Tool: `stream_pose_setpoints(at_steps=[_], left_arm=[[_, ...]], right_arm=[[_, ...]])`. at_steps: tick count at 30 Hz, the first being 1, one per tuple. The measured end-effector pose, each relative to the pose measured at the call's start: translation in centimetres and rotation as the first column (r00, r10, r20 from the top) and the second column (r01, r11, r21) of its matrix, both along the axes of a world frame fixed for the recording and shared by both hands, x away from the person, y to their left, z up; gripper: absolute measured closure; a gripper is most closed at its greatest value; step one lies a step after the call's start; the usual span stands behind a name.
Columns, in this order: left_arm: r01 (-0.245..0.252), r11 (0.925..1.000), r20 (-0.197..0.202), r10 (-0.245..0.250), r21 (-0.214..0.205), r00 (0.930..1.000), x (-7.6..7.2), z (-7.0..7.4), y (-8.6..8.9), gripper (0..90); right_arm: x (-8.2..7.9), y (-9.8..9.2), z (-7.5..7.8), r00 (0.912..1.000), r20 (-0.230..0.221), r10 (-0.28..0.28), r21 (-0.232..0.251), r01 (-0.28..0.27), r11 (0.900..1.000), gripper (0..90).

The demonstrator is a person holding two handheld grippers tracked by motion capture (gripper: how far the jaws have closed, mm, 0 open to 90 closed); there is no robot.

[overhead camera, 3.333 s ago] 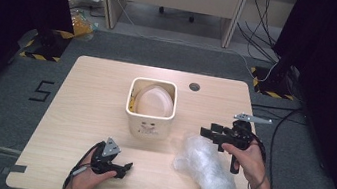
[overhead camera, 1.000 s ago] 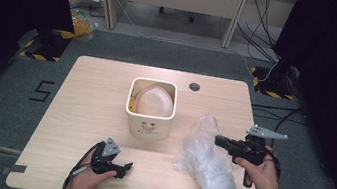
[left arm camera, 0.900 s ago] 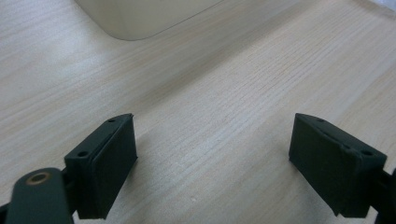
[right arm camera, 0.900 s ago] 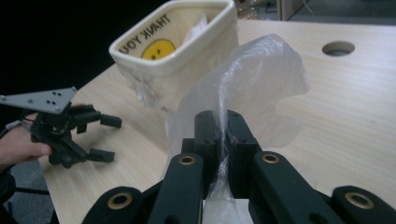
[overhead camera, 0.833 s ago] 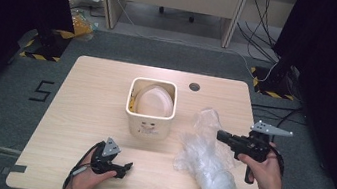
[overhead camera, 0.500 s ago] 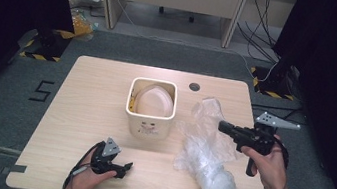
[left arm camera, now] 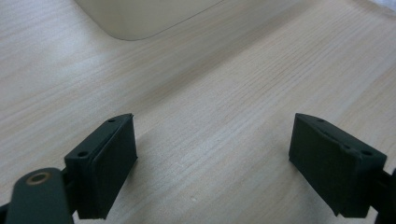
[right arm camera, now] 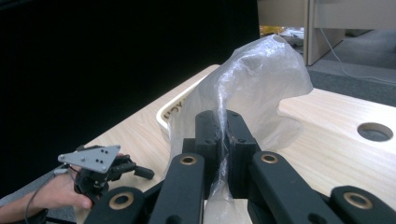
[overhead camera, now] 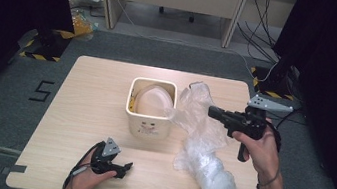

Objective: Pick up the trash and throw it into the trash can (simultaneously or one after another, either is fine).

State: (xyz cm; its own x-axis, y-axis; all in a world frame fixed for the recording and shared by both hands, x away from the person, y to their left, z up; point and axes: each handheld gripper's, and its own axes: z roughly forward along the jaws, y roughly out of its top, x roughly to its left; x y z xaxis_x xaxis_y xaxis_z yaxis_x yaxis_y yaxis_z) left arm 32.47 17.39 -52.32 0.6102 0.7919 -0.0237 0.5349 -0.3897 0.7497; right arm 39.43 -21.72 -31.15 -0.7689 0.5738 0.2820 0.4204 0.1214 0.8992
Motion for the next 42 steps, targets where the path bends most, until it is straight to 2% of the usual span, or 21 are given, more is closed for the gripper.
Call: stream_pose_setpoints(at_steps=[8,18,32,42], left_arm=[[0.000,1.0000,0.000,0.000,0.000,1.0000,0.0,0.0,0.0,14.2],[0.003,1.0000,-0.002,-0.003,0.004,1.0000,0.0,0.0,0.0,14.2],[0.001,1.0000,-0.006,-0.001,0.002,1.0000,0.0,0.0,0.0,14.2],[0.002,1.0000,-0.004,-0.002,0.002,1.0000,0.0,0.0,0.0,14.2]], right_arm=[[1.1,1.5,0.4,0.9994,-0.007,0.033,0.020,-0.033,0.9993,86.4],[2.9,4.2,0.2,0.9951,-0.044,0.089,0.039,-0.087,0.9954,86.4],[6.3,9.1,-1.6,0.9827,-0.123,0.138,0.013,-0.138,0.9904,86.4],[9.1,11.8,-2.7,0.9719,-0.189,0.141,-0.041,-0.151,0.9876,86.4]])
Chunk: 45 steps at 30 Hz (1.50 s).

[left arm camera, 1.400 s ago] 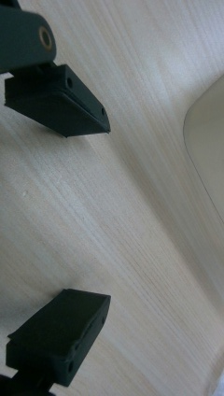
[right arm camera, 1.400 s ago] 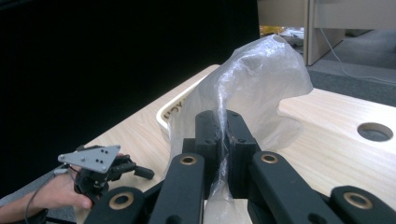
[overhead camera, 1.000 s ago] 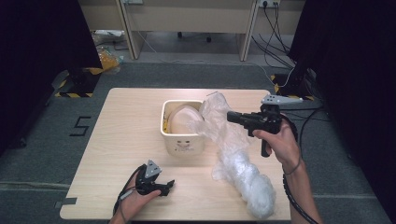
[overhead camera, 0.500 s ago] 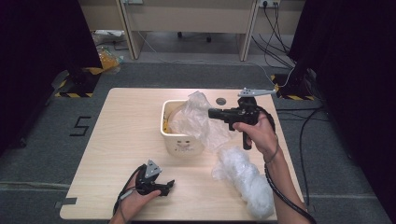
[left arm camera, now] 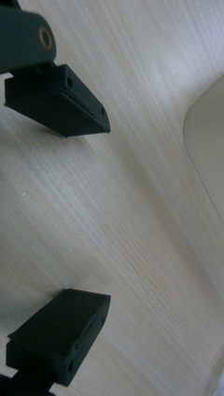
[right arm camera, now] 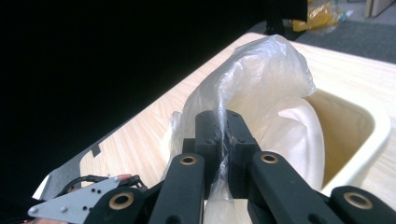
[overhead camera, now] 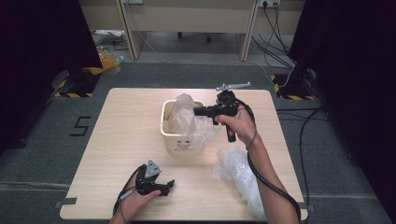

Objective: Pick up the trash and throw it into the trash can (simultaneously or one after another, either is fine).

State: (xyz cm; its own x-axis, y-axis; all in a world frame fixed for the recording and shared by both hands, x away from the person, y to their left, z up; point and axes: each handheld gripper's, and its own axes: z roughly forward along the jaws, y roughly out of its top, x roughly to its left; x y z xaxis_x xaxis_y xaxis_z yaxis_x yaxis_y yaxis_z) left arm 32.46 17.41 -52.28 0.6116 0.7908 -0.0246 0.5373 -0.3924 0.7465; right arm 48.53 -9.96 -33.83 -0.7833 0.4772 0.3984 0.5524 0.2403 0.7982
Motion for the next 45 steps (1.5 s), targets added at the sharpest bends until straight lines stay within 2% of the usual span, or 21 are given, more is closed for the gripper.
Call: stream_pose_setpoints(at_steps=[5,8,17,27,38,40,42,45], left_arm=[[0.000,1.0000,-0.001,0.000,0.001,1.0000,0.0,0.0,0.0,14.2],[-0.001,1.0000,-0.002,0.001,0.000,1.0000,0.0,0.0,0.0,14.2],[0.001,1.0000,-0.003,-0.001,0.002,1.0000,0.0,0.0,0.1,14.2],[0.003,1.0000,-0.007,-0.003,0.004,1.0000,-0.1,0.0,0.1,14.2],[0.001,1.0000,-0.003,-0.001,0.003,1.0000,-0.1,0.0,0.1,14.2],[0.001,1.0000,-0.006,-0.001,0.003,1.0000,-0.1,0.0,0.1,14.2],[0.000,1.0000,-0.002,0.000,0.002,1.0000,-0.1,0.0,0.1,14.2],[0.001,1.0000,-0.006,-0.001,0.003,1.0000,-0.1,0.0,0.1,14.2]], right_arm=[[1.0,1.0,-0.9,0.9996,-0.029,0.000,-0.033,-0.001,0.9995,86.4],[1.5,1.2,-1.3,0.9989,-0.046,-0.005,-0.027,0.004,0.9996,86.4],[2.7,2.0,-3.3,0.9955,-0.094,-0.010,-0.055,0.005,0.9985,86.2],[3.6,3.4,-4.6,0.9930,-0.118,0.001,-0.124,-0.016,0.9921,86.3],[3.9,4.8,-5.4,0.9897,-0.142,0.019,-0.165,-0.042,0.9853,85.4],[3.9,4.8,-5.4,0.9895,-0.144,0.015,-0.168,-0.039,0.9849,81.8],[3.9,4.8,-5.2,0.9897,-0.143,0.001,-0.159,-0.024,0.9870,72.2],[3.7,4.6,-4.6,0.9952,-0.098,-0.008,-0.166,-0.008,0.9862,64.3]])
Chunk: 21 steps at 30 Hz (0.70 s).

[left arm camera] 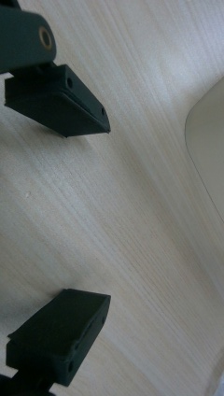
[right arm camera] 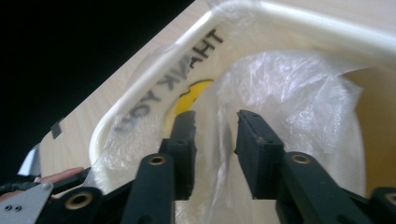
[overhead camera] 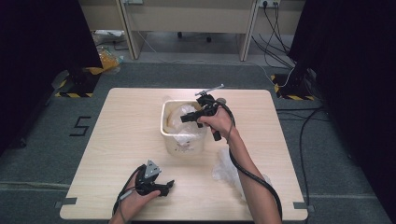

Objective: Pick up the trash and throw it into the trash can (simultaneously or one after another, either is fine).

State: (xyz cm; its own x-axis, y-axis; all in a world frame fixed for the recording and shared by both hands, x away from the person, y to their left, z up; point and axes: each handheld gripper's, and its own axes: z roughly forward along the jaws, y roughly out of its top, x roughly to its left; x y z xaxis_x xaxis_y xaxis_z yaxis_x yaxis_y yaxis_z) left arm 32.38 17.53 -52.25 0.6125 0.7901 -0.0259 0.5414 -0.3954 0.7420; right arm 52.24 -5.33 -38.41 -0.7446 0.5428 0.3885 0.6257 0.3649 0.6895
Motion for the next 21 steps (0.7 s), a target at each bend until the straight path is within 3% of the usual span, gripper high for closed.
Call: stream_pose_setpoints(at_steps=[6,21], left_arm=[[0.000,1.0000,0.000,0.000,0.000,1.0000,0.0,0.0,0.0,14.2],[-0.001,1.0000,0.002,0.001,-0.001,1.0000,0.0,0.0,0.0,14.2]], right_arm=[[-0.8,-1.5,1.7,0.9970,0.070,-0.034,-0.009,0.035,0.9994,55.9],[-3.8,-5.3,3.2,0.9911,0.121,-0.056,0.046,0.051,0.9976,47.7]])
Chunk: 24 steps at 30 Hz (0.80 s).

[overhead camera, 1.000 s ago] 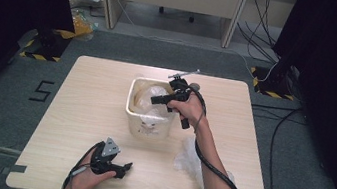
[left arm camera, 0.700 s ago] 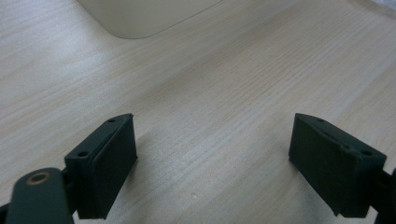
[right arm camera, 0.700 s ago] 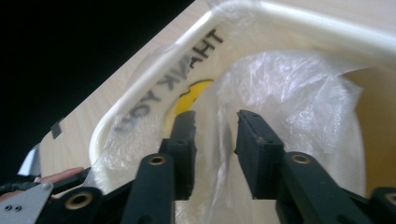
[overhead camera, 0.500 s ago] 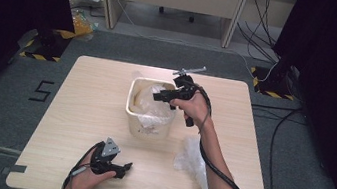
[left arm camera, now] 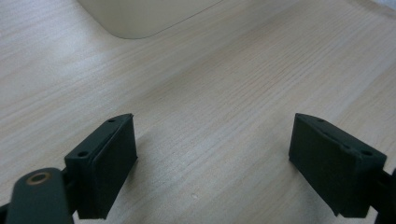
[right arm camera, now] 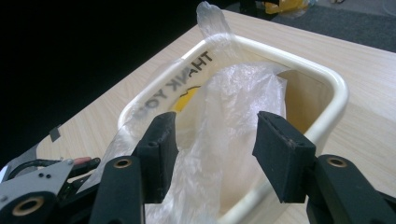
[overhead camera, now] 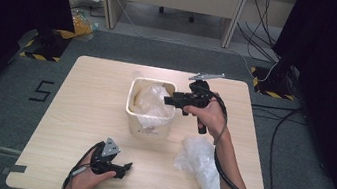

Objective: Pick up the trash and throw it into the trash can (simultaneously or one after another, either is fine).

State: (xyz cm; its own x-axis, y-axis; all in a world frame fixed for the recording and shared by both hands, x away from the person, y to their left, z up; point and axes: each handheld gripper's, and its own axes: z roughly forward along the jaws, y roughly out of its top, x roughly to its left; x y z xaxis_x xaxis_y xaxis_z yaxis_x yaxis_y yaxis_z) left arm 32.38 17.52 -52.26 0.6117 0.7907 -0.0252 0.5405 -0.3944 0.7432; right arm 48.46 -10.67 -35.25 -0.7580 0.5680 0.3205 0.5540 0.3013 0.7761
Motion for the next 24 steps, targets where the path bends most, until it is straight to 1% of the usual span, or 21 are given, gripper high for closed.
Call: stream_pose_setpoints(at_steps=[6,9,12,17,20,24], left_arm=[[0.002,1.0000,-0.002,-0.002,0.000,1.0000,0.0,0.0,0.0,14.2],[0.004,1.0000,-0.006,-0.004,0.002,1.0000,0.0,0.0,0.0,14.2],[-0.001,1.0000,0.001,0.001,-0.002,1.0000,0.0,0.0,0.0,14.1],[0.003,1.0000,-0.004,-0.003,0.002,1.0000,0.0,0.0,0.0,14.1],[0.000,1.0000,0.001,0.000,0.000,1.0000,0.0,0.0,0.0,14.2],[0.000,1.0000,0.000,0.000,0.000,1.0000,0.0,0.0,0.0,14.1]], right_arm=[[-1.1,-1.6,0.4,0.9996,0.026,-0.012,0.008,0.012,0.9999,46.6],[-1.5,-2.3,0.5,0.9993,0.030,-0.023,0.011,0.023,0.9997,46.4],[-1.9,-3.0,0.5,0.9991,0.032,-0.029,0.019,0.028,0.9994,46.2],[-2.6,-4.0,0.4,0.9983,0.041,-0.041,0.024,0.040,0.9989,45.5],[-3.0,-4.6,0.3,0.9977,0.048,-0.048,0.025,0.047,0.9986,44.8],[-3.8,-5.7,-0.1,0.9963,0.059,-0.063,0.024,0.061,0.9978,43.3]])
